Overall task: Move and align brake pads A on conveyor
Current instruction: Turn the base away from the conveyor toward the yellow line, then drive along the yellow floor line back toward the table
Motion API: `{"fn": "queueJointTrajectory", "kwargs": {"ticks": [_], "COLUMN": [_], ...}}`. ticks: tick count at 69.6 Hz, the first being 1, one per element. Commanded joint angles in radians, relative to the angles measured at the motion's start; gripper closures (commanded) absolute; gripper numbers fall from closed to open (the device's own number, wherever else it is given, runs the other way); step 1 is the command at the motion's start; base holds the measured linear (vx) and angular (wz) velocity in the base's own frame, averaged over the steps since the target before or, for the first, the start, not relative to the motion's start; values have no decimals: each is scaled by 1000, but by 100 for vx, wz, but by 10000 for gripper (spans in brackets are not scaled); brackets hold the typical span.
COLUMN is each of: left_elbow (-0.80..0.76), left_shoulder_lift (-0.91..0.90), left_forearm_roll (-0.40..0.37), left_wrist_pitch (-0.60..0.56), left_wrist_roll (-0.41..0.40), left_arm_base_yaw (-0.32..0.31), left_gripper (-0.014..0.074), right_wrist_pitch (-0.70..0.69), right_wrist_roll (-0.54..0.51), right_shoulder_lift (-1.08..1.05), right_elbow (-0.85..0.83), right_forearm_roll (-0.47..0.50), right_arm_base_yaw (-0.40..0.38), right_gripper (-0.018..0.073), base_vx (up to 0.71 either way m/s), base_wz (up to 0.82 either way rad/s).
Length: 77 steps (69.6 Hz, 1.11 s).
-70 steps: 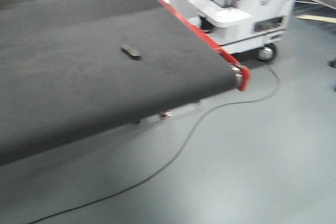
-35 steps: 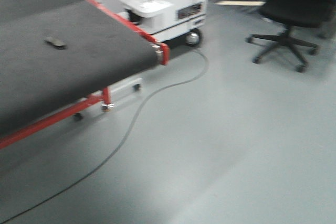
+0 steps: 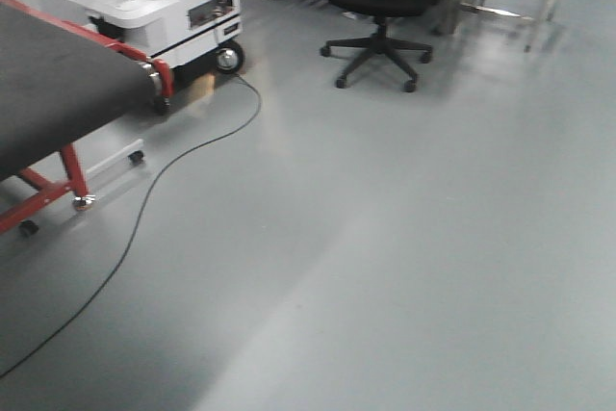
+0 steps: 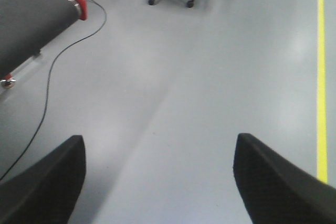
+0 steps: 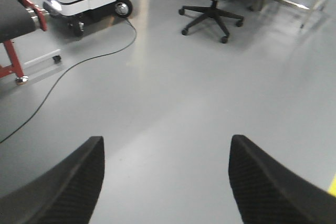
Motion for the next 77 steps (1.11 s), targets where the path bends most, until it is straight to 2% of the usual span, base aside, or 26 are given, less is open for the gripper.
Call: {"fn": "queueJointTrajectory", "kwargs": {"ticks": [1, 38, 77], "left_elbow": [-19, -19, -19], "left_shoulder_lift": [1, -2, -2], "left_forearm_roll": [-16, -16, -16], "left_wrist_pitch": [-69, -68, -68], "left_wrist_roll": [0, 0, 0], "left_arm_base_yaw": [-6, -6, -6], "left_gripper": [52, 52, 52], "right_wrist_pitch": [-67, -66, -66], "right_wrist_roll": [-11, -11, -11], "right_shoulder_lift": [-2, -5, -8], "right_elbow": [-21, -21, -21], "right_forearm_roll": [2, 2, 3], "right_arm_base_yaw": [-2, -2, -2], "right_gripper": [82, 82, 82], "base_vx": [-25, -19, -2], "base_wz": [-38, -29, -16]}}
